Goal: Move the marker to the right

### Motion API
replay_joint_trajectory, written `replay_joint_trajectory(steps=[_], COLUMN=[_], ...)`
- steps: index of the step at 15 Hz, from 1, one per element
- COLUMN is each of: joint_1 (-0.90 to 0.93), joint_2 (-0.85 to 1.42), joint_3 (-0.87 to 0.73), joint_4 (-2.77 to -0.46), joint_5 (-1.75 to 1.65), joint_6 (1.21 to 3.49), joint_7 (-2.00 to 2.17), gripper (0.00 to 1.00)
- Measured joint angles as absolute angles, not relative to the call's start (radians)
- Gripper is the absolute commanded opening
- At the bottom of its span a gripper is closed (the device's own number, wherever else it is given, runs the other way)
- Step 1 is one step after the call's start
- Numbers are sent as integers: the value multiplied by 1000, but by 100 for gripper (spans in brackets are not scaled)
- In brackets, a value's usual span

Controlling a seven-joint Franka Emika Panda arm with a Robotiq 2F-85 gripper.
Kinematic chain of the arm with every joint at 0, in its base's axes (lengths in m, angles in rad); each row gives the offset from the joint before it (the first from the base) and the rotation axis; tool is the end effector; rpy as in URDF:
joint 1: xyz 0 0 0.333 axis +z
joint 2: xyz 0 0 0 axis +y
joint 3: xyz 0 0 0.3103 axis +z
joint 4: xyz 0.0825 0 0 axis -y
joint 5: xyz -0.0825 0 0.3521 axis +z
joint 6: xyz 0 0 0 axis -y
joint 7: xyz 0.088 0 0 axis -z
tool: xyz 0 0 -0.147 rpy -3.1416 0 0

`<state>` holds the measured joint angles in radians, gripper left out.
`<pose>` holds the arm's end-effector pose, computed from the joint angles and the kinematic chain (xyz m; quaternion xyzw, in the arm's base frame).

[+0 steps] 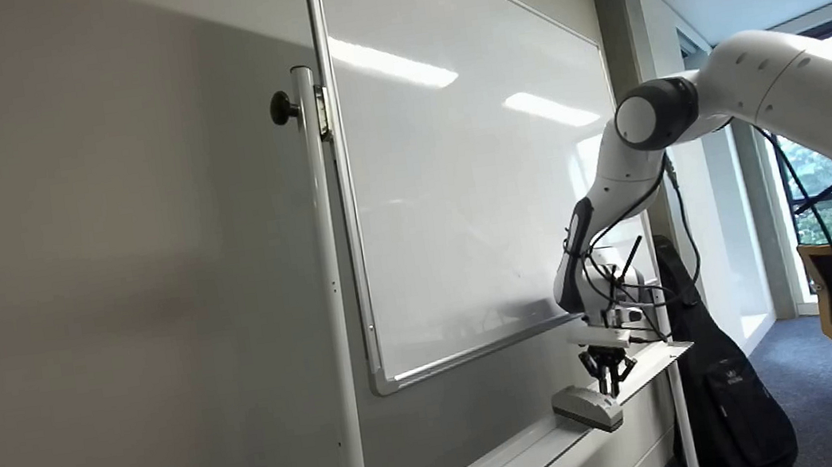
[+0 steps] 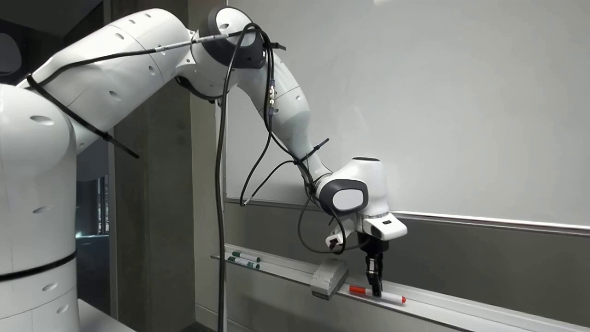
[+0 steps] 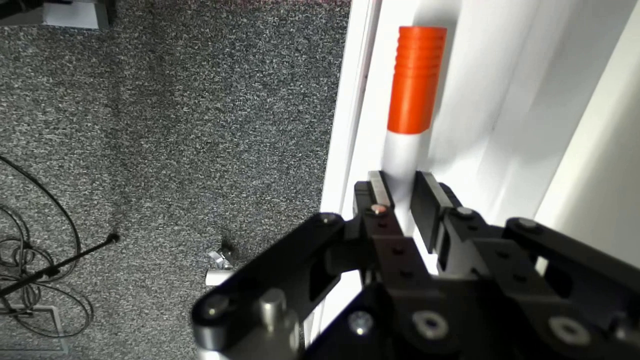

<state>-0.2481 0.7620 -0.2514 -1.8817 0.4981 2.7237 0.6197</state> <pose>0.5382 -0.3029 0.1048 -0.7343 0.6751 -0.0625 0.0329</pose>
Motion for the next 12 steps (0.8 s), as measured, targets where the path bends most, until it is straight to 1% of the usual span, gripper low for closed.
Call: replay_joint_trajectory(steps=[1,3,6,7,12], joint_1=[-248,-248,-248,-249,-257], joint_2=[766,773,775,775,762], joint_3=[-250,-248,-246,-245,-221], joint_4=[-1882,-1882,-1882,-1882,-1882], joint_5=[498,498,498,498,494], joint_6=[2724,2724,2724,2724,2655], joint_7=[620,620,620,620,586], gripper=[60,73,97,100,100])
